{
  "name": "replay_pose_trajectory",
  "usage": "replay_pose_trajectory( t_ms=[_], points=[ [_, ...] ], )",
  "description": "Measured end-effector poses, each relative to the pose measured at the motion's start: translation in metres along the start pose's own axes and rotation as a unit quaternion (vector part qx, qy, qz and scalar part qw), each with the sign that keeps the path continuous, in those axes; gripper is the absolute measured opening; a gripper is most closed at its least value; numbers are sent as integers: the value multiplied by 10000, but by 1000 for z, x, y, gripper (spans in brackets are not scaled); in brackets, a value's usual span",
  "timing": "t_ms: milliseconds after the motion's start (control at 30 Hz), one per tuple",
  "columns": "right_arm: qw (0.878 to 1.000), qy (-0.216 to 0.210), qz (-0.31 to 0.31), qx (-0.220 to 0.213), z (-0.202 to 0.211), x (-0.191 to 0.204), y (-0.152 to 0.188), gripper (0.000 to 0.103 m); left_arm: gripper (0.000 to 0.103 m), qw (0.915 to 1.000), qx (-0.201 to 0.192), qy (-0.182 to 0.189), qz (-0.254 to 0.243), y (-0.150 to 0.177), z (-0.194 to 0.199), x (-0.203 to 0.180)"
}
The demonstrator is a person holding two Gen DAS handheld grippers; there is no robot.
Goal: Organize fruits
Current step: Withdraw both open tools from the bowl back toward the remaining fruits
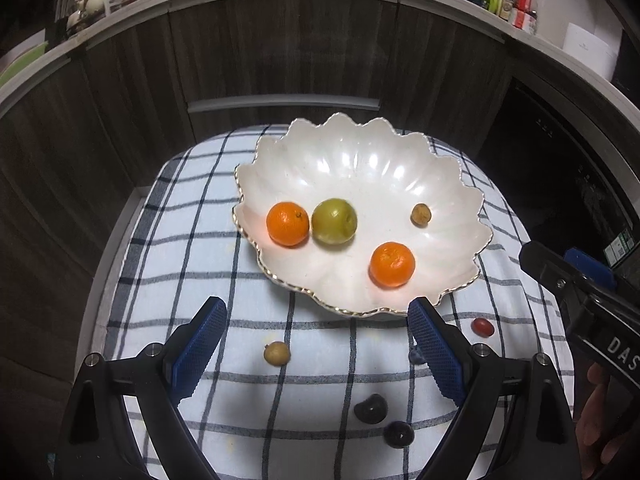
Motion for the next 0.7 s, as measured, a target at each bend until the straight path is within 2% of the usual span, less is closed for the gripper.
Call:
replay_pose_trajectory(
  t_ms=[167,233,333,400,700],
  points=[
    [9996,142,224,-31,0,3,-3,82,93,9992,-242,-232,-235,-2,4,8],
    [9994,185,303,5,2,3,-3,82,93,9982,-176,-363,-440,-4,4,9],
    [9981,345,512,-9,10,-1,-7,82,93,9975,-402,-269,-517,-13,15,2],
    [9982,303,516,-14,13,1,-6,82,93,9972,-474,-217,-539,-13,20,-4],
    [9986,349,338,-207,38,-13,13,82,93,9975,-466,-28,-529,14,34,-17]
  ],
)
Point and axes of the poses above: each gripper's, at about its wrist camera, not at the fingertips, and z roughly against the way its jaws point, x to its left, y to its underside, the point moved 10 cm from there along -z, roughly the way its jaws point, and after that the axes turned 15 degrees about z, right-handed, at the moved point
